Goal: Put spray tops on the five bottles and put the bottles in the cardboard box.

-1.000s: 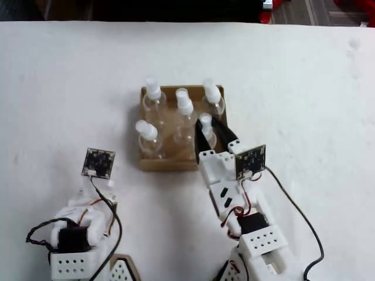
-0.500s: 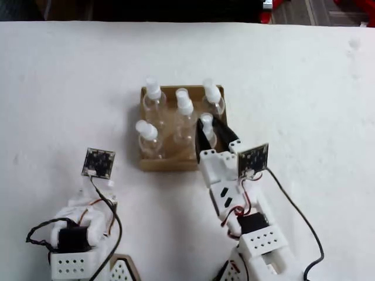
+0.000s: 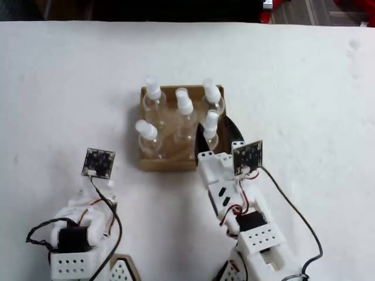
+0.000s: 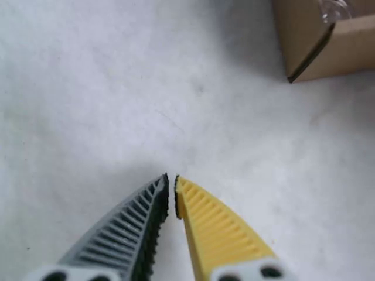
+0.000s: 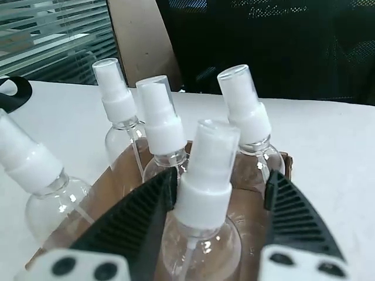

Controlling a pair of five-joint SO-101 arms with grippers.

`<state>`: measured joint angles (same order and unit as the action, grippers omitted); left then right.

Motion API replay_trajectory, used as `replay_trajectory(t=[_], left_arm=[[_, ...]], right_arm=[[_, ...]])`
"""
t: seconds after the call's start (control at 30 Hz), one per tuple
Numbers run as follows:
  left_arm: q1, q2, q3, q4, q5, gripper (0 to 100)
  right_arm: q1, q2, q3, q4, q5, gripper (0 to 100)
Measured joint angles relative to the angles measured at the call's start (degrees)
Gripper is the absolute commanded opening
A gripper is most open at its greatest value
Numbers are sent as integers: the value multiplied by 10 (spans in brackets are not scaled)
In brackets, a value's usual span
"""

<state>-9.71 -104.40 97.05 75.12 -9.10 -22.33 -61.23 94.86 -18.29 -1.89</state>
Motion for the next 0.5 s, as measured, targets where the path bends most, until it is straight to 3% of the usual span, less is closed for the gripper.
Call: replay_trajectory(t=[0.5], left_arm=[[0,0,0,0,0,25]], right_arm=[[-26,0,-1,0,0,216]])
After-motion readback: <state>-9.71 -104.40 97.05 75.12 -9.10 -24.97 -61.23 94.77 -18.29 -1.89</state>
